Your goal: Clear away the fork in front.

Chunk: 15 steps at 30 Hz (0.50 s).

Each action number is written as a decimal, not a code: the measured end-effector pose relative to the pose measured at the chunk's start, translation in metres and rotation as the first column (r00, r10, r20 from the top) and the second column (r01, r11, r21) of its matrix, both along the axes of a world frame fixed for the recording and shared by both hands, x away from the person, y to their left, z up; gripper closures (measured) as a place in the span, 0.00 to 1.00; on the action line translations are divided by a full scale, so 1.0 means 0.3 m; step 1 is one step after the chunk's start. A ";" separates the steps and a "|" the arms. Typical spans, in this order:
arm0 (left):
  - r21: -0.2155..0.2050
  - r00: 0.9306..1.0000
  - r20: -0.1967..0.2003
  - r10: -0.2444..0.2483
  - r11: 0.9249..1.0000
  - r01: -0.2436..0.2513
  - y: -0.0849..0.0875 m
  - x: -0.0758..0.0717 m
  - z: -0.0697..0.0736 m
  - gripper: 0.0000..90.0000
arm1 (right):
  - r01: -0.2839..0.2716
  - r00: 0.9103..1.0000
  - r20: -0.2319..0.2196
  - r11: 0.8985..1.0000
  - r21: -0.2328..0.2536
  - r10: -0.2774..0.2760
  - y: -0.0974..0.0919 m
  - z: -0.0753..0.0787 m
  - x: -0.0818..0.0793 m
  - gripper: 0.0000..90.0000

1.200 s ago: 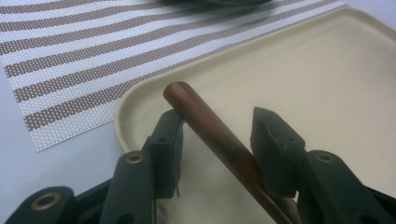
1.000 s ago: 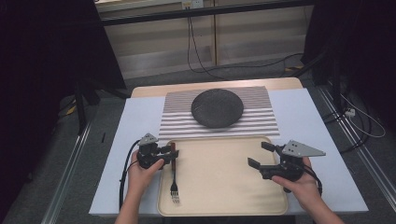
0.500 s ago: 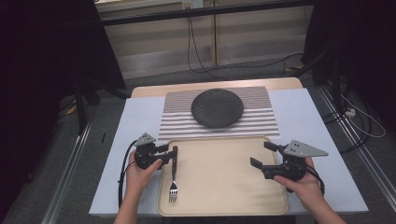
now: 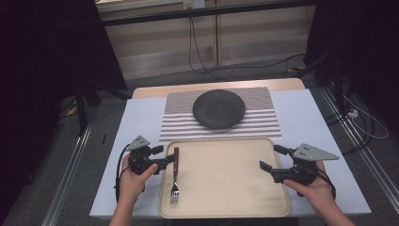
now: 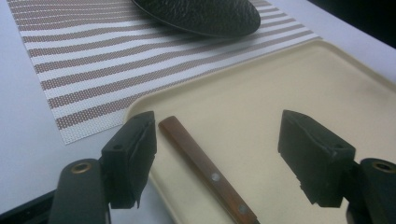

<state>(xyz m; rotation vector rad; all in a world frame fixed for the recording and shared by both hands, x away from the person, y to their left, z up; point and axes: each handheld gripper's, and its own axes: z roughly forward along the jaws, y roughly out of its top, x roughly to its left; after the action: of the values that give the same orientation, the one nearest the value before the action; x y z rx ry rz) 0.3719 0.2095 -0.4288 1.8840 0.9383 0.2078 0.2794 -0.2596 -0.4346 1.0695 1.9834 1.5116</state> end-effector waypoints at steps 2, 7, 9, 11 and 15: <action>-0.001 1.000 0.001 0.007 1.000 -0.007 0.007 -0.006 0.003 0.28 | -0.001 1.000 -0.003 1.000 -0.002 0.001 -0.006 0.001 -0.004 0.18; -0.010 1.000 0.006 0.012 1.000 -0.012 0.024 -0.020 0.006 0.24 | 0.007 1.000 -0.011 1.000 -0.009 -0.007 -0.027 -0.006 -0.015 0.18; -0.007 1.000 0.010 0.012 1.000 -0.012 0.031 -0.023 0.006 0.21 | 0.013 1.000 -0.014 1.000 -0.011 -0.013 -0.040 -0.008 -0.021 0.18; -0.011 1.000 0.009 0.017 1.000 -0.017 0.037 -0.027 0.006 0.20 | 0.012 1.000 -0.013 1.000 -0.012 -0.012 -0.043 -0.008 -0.021 0.18; -0.010 1.000 0.014 0.016 1.000 -0.016 0.045 -0.034 0.007 0.18 | 0.012 1.000 -0.014 1.000 -0.021 -0.012 -0.055 -0.008 -0.027 0.18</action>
<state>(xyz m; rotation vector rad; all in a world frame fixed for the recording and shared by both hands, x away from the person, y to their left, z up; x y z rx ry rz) 0.3616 0.2229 -0.4267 1.8649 0.9436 0.2253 0.2713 -0.2760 -0.4369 1.0849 1.9939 1.4783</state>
